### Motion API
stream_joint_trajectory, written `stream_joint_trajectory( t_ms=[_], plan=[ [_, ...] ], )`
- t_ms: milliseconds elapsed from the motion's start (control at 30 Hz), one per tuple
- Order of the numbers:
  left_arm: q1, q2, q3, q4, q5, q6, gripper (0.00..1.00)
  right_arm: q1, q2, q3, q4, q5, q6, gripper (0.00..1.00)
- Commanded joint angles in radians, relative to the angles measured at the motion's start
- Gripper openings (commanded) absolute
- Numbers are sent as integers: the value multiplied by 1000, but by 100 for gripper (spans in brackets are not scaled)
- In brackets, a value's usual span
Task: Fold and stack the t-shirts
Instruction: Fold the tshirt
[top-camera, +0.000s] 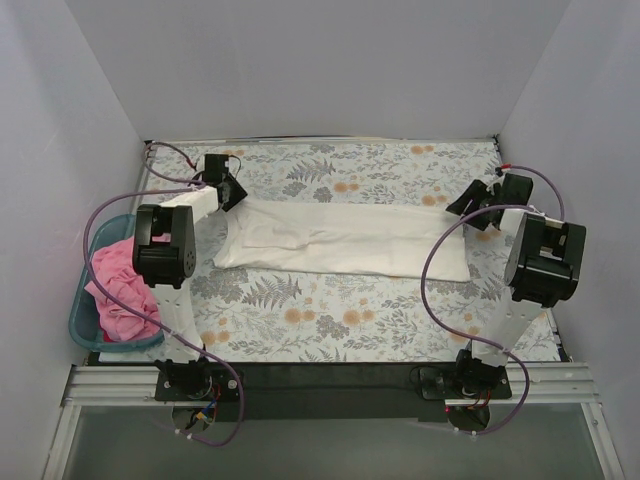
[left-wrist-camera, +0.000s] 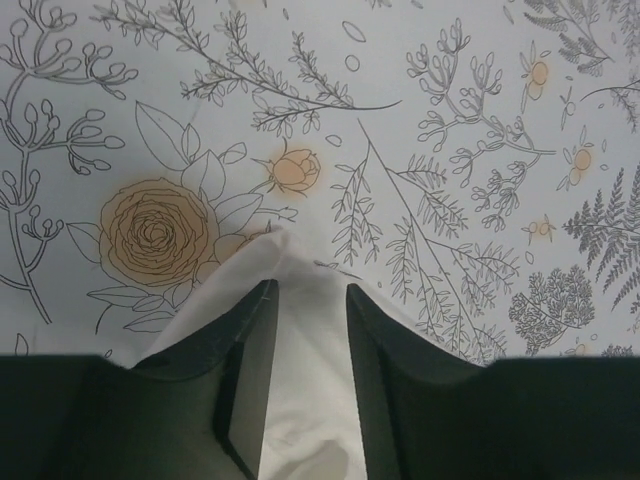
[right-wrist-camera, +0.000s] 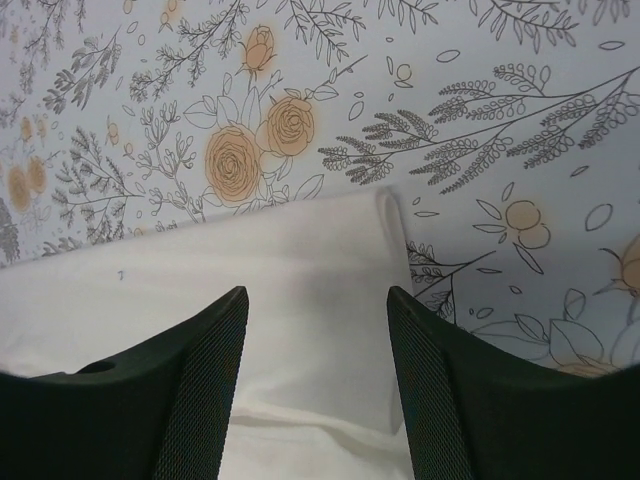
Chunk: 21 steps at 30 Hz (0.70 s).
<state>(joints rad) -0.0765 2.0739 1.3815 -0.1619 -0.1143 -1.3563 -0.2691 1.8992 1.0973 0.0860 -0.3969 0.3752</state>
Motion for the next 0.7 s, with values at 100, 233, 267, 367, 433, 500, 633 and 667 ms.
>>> stream_joint_trajectory(
  t_ms=[100,233,267,367,433,500,633,667],
  plan=[
    [-65,-127,109,-103,-123,112,50,80,-195,-25,-84,133,-122,56],
    [-124,-211,105,-227,-229,66,63,181,-287,-68,-182,223,-192,56],
    [-143,-228,94,-247,-235,34,64,204,-322,-77,-210,255,-199,56],
    [-186,-308,-1,-281,-248,-15,64,318,-382,-126,-278,309,-203,56],
    [-210,-343,-79,-284,-254,-35,64,390,-422,-154,-325,326,-203,56],
    [-241,-392,-128,-283,-242,-70,64,456,-440,-162,-359,355,-222,56],
    [-301,-474,-263,-277,-283,-90,64,510,-442,-200,-397,371,-248,56],
    [-304,-483,-286,-275,-289,-99,64,513,-433,-206,-397,363,-248,56]
  ],
)
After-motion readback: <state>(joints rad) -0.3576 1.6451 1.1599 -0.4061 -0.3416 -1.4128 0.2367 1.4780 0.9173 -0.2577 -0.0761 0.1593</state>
